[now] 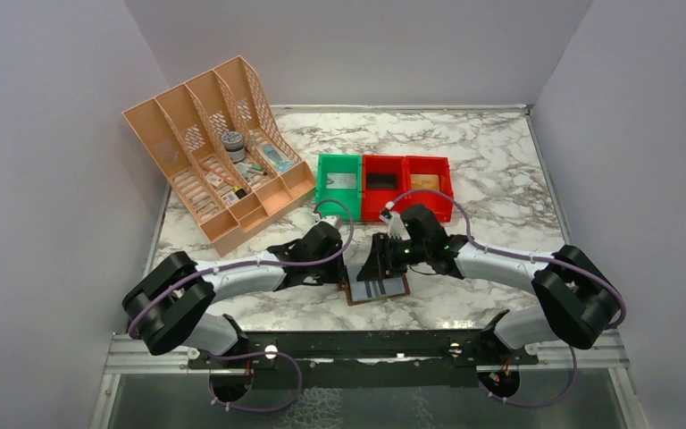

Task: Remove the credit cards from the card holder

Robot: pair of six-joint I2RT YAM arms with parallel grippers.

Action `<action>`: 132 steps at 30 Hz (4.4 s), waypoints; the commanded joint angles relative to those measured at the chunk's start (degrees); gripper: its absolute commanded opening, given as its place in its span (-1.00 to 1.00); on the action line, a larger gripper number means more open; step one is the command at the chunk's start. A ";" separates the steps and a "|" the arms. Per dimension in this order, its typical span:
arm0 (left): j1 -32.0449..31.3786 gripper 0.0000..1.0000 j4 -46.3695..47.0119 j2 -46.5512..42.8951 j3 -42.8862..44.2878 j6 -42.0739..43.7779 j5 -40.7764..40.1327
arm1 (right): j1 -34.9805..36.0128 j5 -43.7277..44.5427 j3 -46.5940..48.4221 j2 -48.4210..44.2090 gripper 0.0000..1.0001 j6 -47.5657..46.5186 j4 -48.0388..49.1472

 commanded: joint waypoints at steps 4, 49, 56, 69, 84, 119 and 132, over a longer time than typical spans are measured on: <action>-0.58 -0.41 -7.91 -6.64 0.69 0.09 -5.97 | -0.03 5.66 0.09 -3.09 -0.04 0.68 -0.74; -10.21 -0.41 -3.62 -2.00 0.87 -13.34 -13.04 | -0.04 8.22 -8.81 -12.94 -0.17 1.73 9.77; -10.25 -0.55 -3.70 -2.63 -0.88 -13.47 -14.10 | -0.04 3.73 -5.28 -2.17 -0.27 0.88 8.88; -10.25 -0.61 -2.95 -1.17 -1.11 -12.03 -13.82 | -0.08 16.67 -1.49 4.82 -0.35 -0.27 -4.07; -10.25 -0.86 -4.33 3.85 0.43 -11.13 -13.54 | -0.04 10.72 -5.29 4.91 -0.50 3.54 4.13; -10.25 -0.99 -9.45 6.71 4.05 -8.64 -16.01 | -10.14 -8.36 -7.49 2.76 -0.82 0.95 9.25; -10.25 -0.99 -9.36 5.91 3.48 -8.78 -16.23 | -12.75 -9.99 -10.35 3.22 -0.98 3.38 12.88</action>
